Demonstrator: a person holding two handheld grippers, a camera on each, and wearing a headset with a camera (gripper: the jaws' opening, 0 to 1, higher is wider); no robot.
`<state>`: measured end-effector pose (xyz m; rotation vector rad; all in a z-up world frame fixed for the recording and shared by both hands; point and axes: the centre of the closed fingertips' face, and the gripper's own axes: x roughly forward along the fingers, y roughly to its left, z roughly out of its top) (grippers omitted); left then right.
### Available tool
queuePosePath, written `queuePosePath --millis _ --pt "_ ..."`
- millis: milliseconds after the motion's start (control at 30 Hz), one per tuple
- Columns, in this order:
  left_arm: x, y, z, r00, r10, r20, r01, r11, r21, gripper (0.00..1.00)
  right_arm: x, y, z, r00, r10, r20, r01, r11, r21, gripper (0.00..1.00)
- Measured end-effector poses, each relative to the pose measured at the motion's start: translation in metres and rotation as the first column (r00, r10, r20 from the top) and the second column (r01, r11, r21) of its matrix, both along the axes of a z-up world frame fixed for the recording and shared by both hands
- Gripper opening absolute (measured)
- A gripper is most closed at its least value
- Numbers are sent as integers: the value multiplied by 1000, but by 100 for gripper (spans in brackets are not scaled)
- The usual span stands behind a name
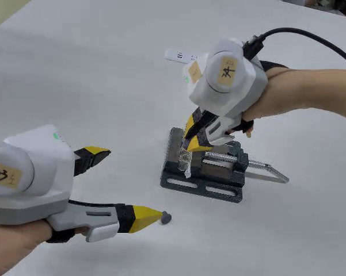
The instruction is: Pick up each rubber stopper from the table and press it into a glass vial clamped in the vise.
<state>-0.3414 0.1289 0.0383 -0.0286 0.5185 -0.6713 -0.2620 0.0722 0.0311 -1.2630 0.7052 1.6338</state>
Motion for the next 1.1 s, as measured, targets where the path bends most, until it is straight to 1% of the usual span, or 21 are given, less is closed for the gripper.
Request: queuePosePath --millis 67,133,233,333,400,433,500,567,733,1000,1100 --pt "0 1 0 1000 1 0 -1 1000 0 85 3 1 1 1000 4 22 -4 1000 7 12" --pt "0 2 -1 1000 0 -1 0 1000 0 85 4 1 4 1000 3 23 -3 1000 10 13" --pt "1 2 -1 1000 -1 1 1 1000 1 85 4 1 8 1000 -6 10 6 1000 18 13" --pt "3 2 0 1000 -1 3 1 1000 0 85 2 -2 11 1000 -13 -19 13 1000 8 10" --pt "3 2 0 1000 0 2 0 1000 1 85 3 -3 12 999 -25 -24 25 1000 -3 6" --pt "3 1 1 1000 -2 1 2 1000 -1 85 5 -3 12 999 -39 -29 39 999 -3 6" --pt "4 0 1 1000 -4 3 4 1000 -1 84 7 -3 11 999 -42 -33 42 999 -7 5" --pt "3 0 2 1000 -6 2 6 1000 0 84 5 -4 10 998 -45 -39 45 999 -15 4" --pt "3 0 0 1000 -9 -1 9 1000 2 84 0 -2 10 998 -40 -54 39 999 -15 2" --pt "2 -2 -2 1000 -13 -11 13 1000 1 83 0 -3 3 997 -41 -62 40 999 -26 1" --pt "1 -2 -3 1000 -14 -15 14 1000 0 83 -1 -4 4 997 -43 -70 41 999 -26 1"
